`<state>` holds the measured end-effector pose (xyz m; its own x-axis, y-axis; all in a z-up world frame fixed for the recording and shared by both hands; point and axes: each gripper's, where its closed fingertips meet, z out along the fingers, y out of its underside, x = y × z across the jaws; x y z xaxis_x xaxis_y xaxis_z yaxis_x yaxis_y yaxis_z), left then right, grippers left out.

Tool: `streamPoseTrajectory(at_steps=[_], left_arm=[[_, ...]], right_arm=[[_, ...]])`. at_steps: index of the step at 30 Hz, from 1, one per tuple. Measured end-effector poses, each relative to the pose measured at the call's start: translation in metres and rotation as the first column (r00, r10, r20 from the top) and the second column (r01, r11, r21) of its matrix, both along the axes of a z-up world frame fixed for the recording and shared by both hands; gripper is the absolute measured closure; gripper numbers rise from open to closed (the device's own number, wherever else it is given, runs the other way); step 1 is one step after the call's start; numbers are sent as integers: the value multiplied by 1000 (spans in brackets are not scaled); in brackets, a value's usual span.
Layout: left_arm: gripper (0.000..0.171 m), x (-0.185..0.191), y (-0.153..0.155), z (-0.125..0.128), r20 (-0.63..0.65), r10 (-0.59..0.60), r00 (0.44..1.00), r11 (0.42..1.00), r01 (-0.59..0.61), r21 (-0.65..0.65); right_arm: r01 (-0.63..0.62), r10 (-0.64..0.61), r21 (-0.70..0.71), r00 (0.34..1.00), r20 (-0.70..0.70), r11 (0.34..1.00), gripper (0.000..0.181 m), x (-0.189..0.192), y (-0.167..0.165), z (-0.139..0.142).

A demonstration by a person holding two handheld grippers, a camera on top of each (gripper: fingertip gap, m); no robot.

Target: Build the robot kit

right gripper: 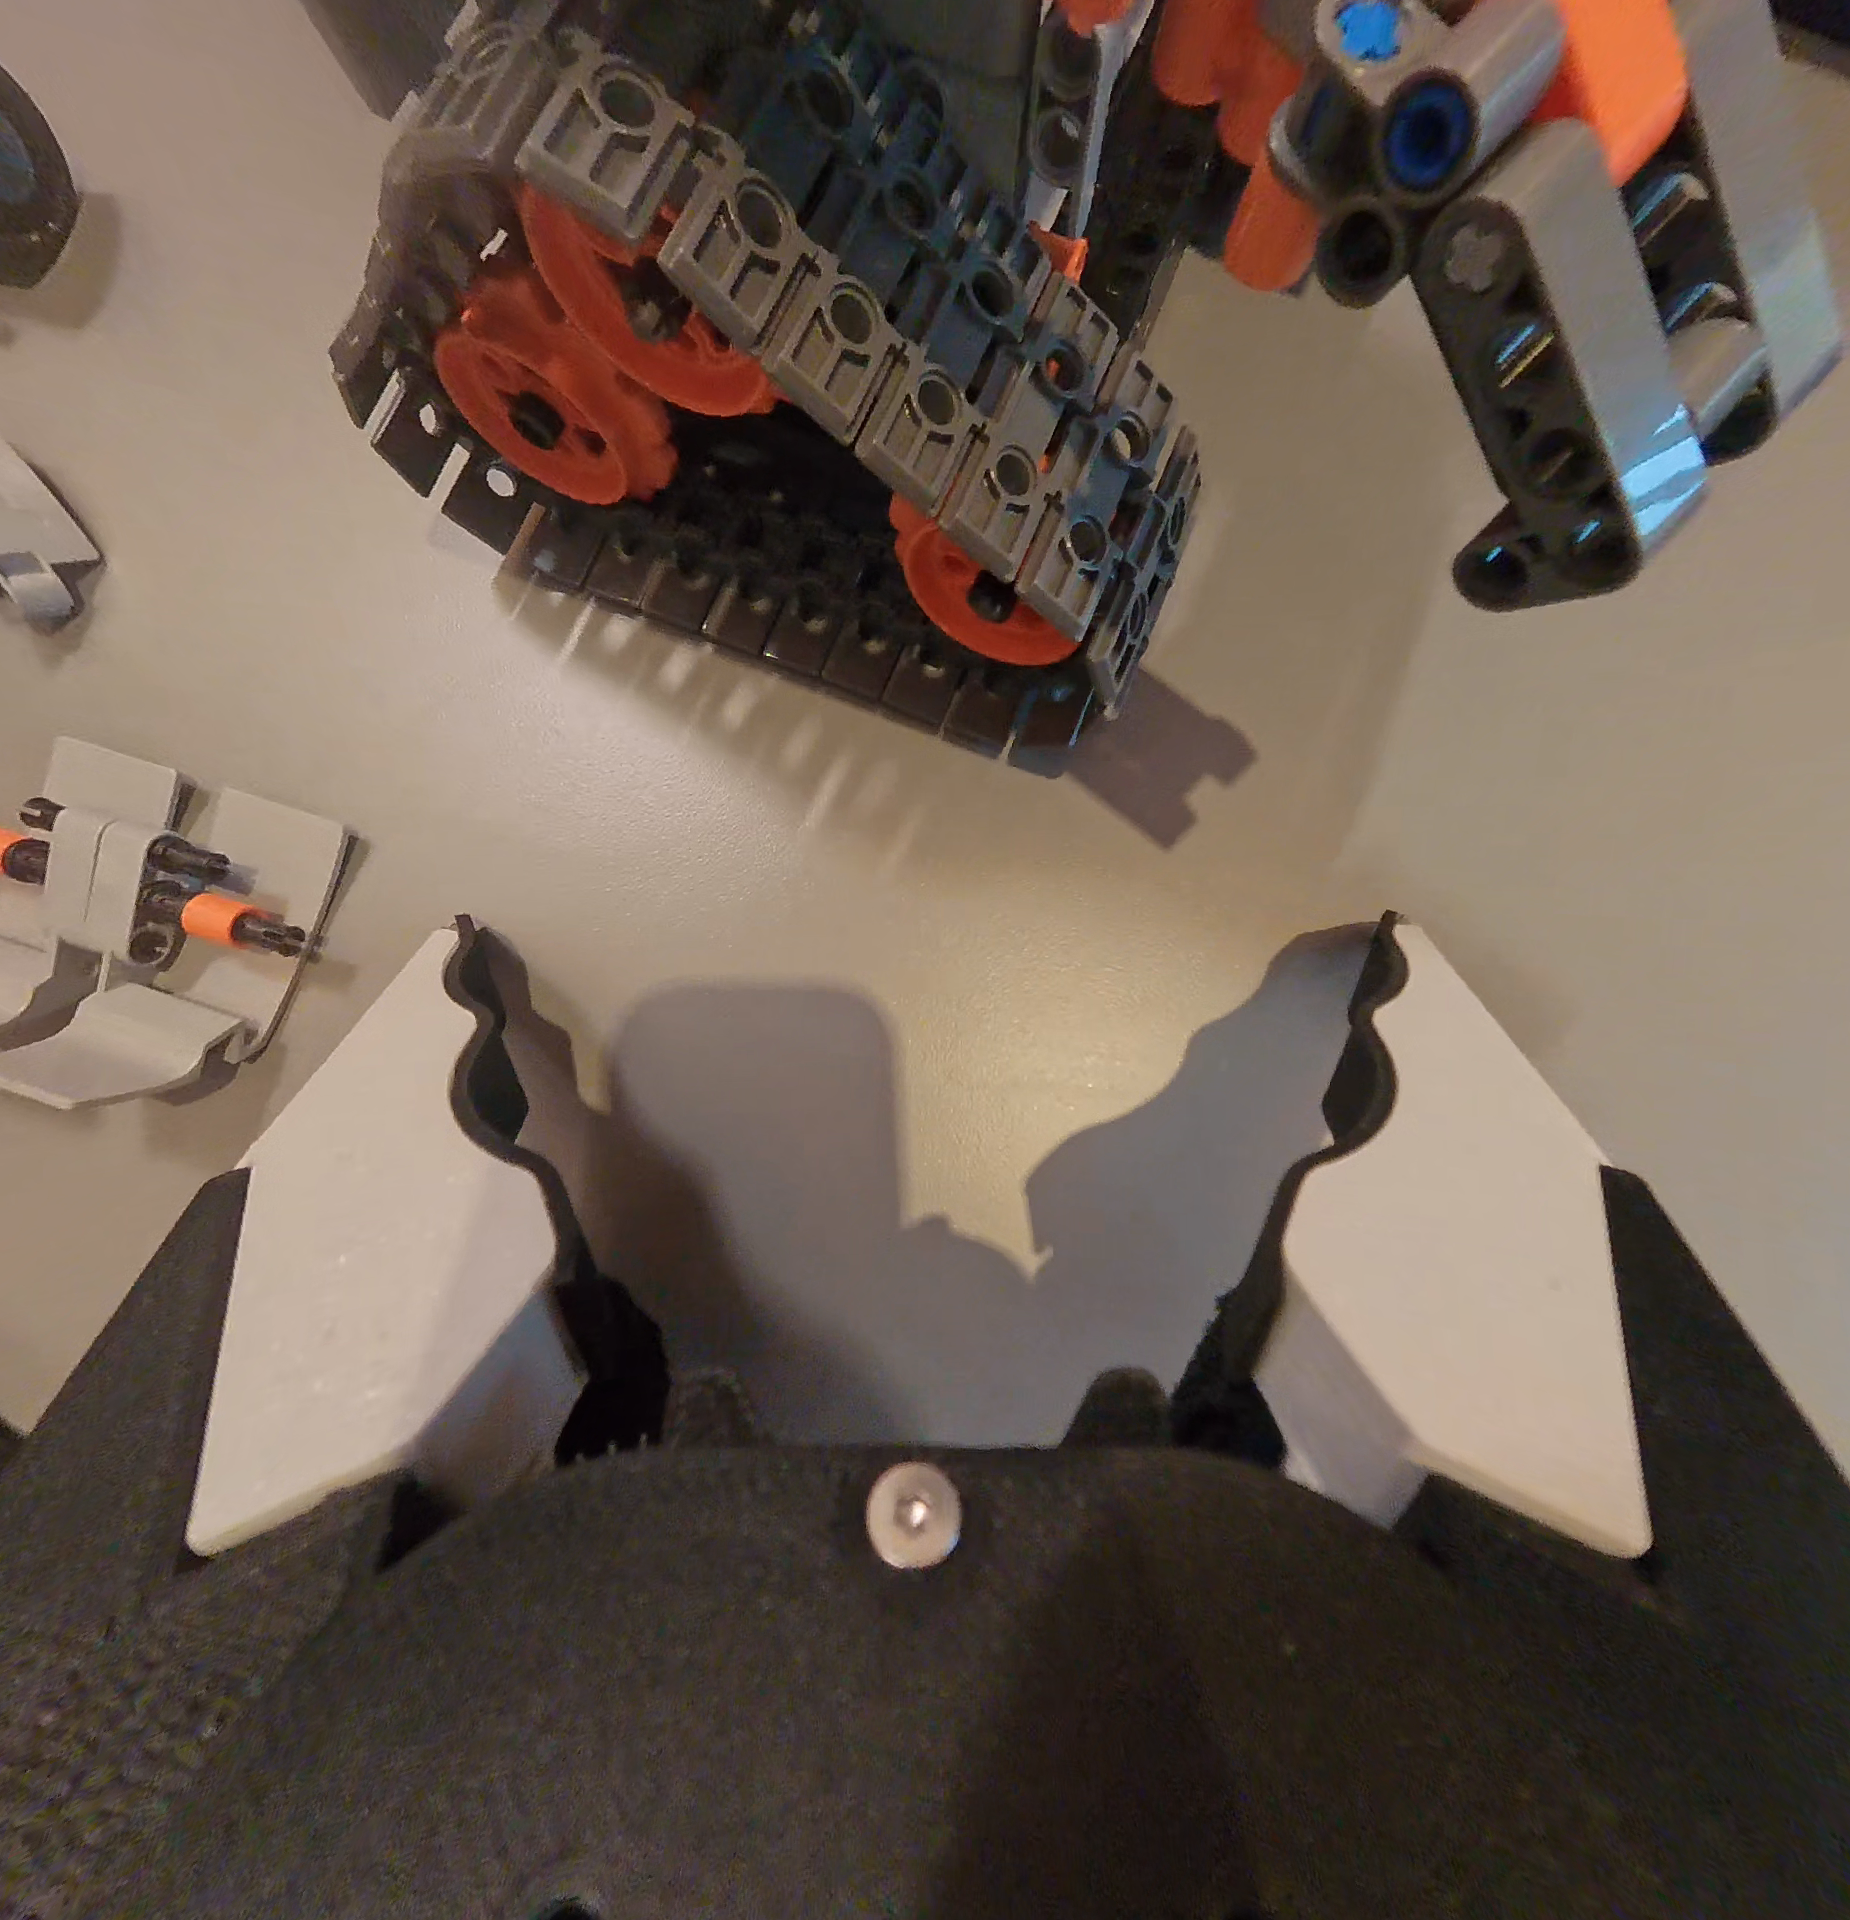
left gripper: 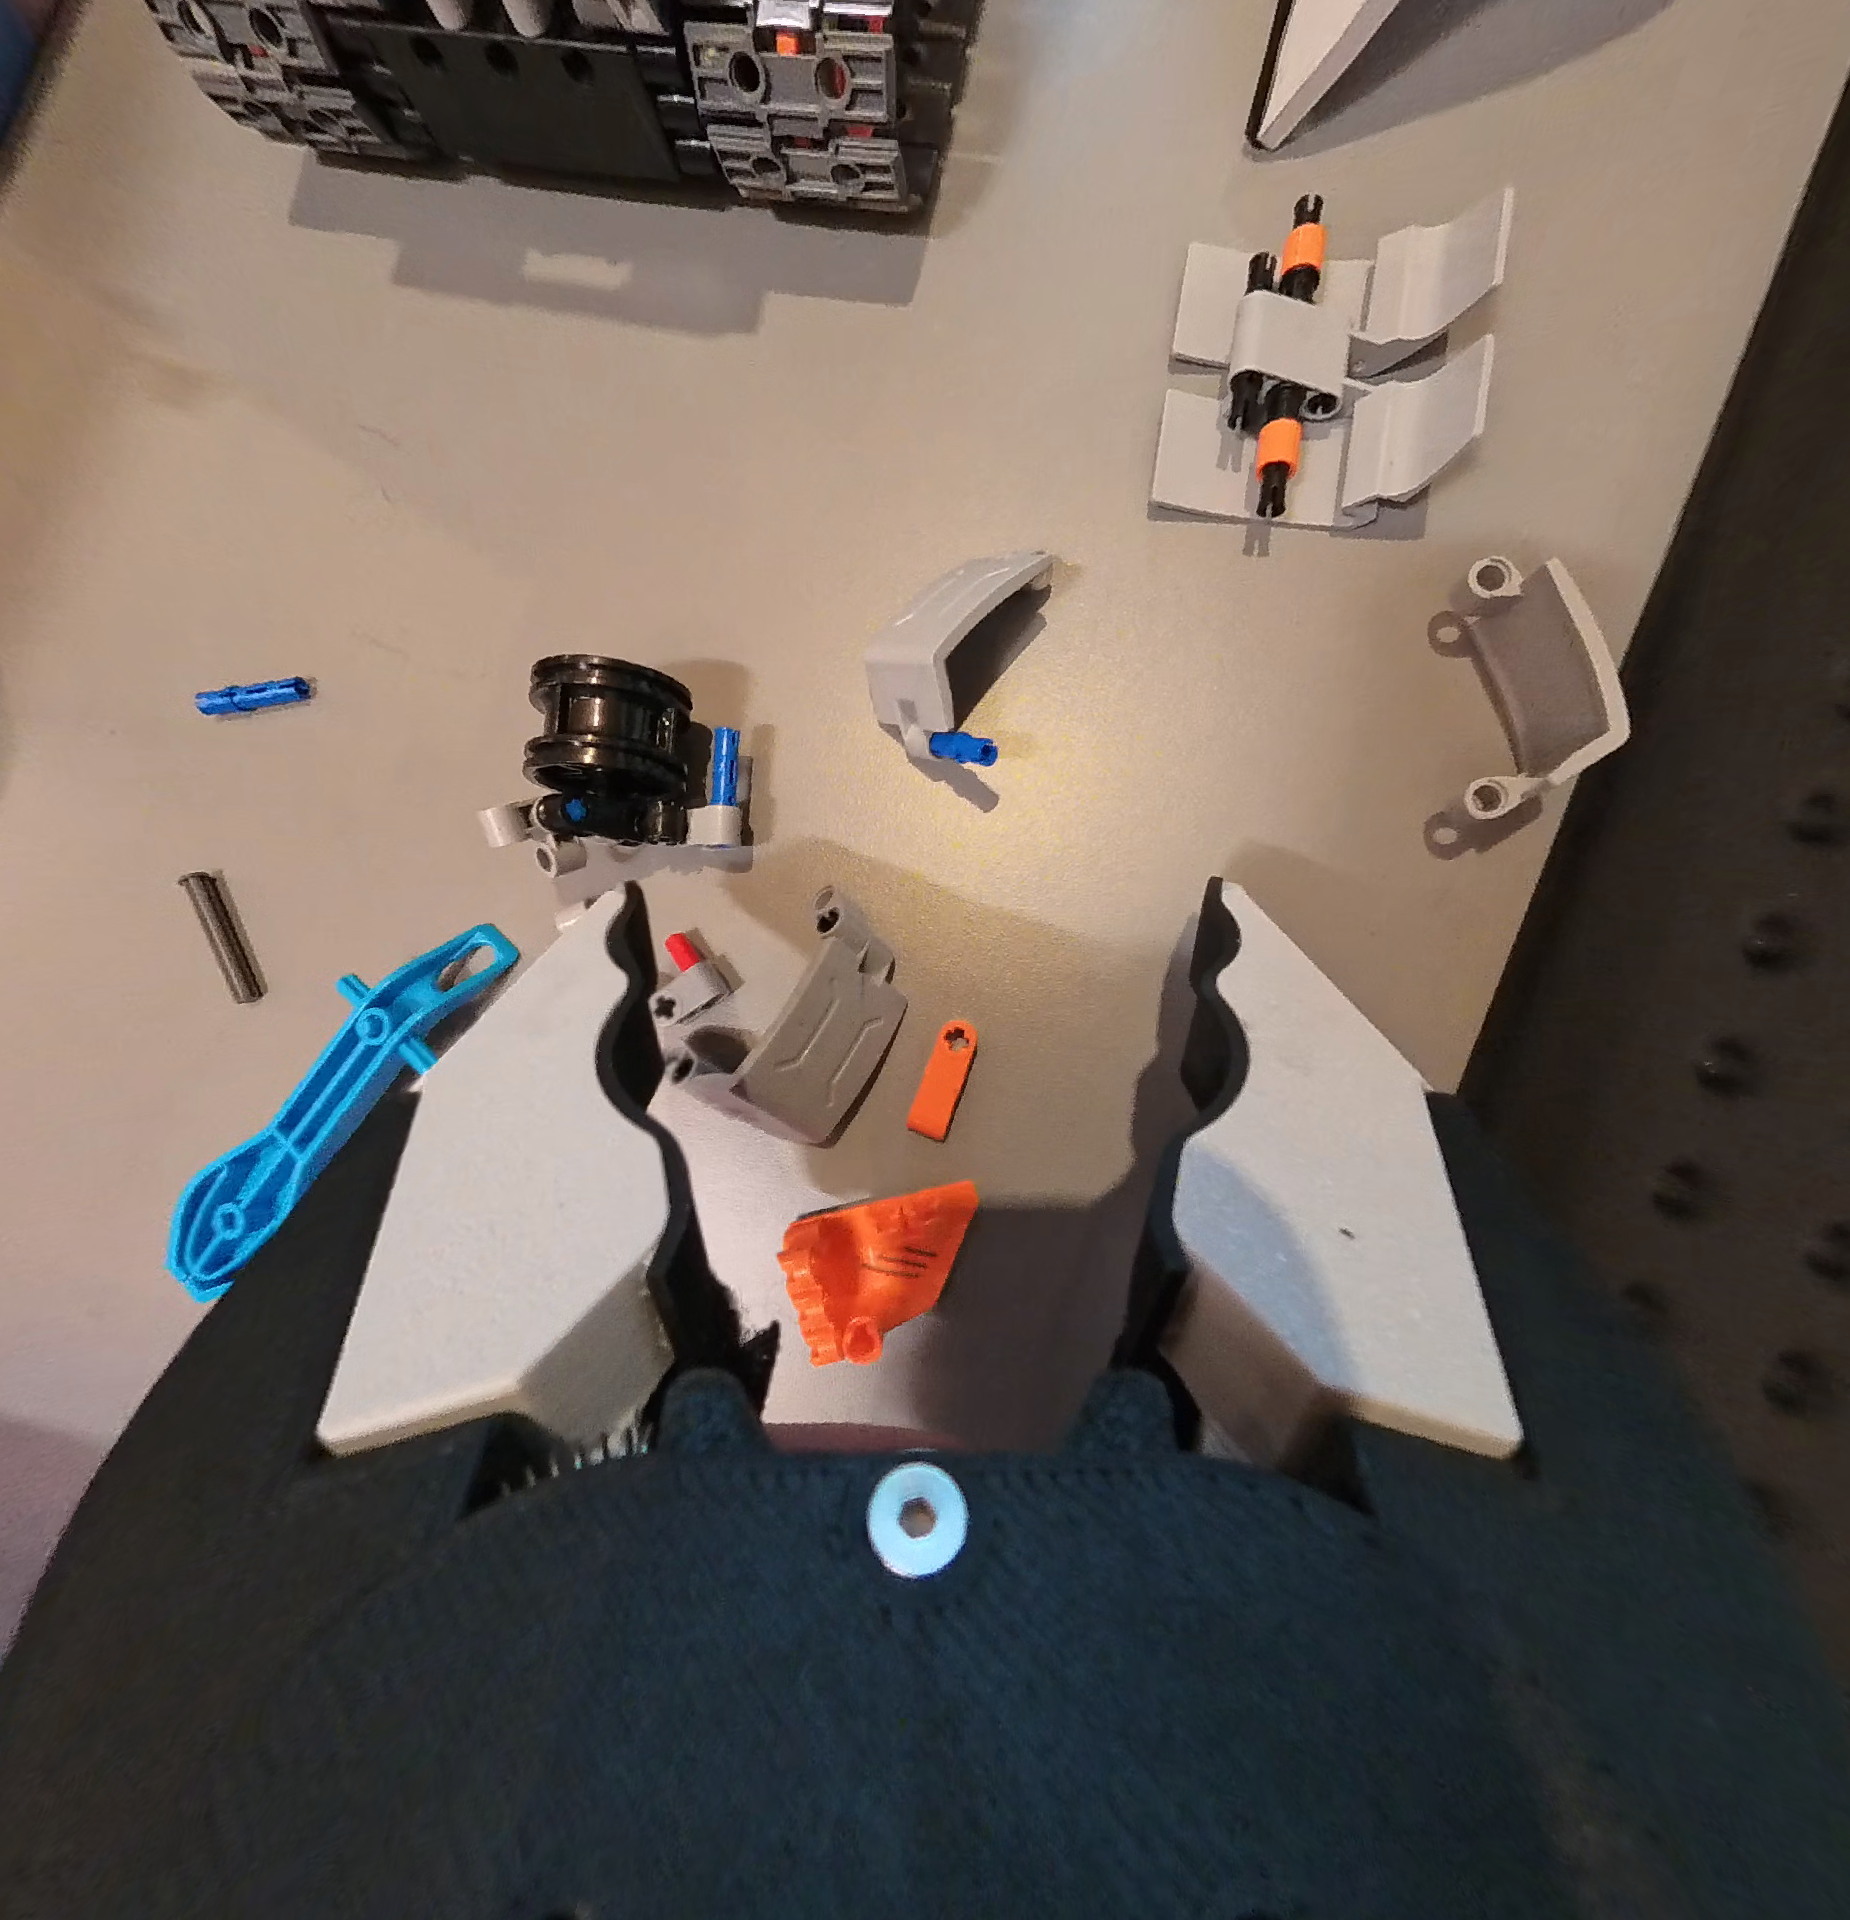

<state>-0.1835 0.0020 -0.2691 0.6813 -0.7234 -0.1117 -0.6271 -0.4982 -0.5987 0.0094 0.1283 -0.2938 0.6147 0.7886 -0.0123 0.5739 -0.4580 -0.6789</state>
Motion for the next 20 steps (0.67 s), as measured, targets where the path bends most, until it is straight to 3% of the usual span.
streamPoseTrajectory(at_steps=[20], left_arm=[[77, 14, 20, 15, 48, 47, 998, 994, -52, 94]], right_arm=[[33, -33, 6, 999, -14, 999, 24, 0, 8, 2]])
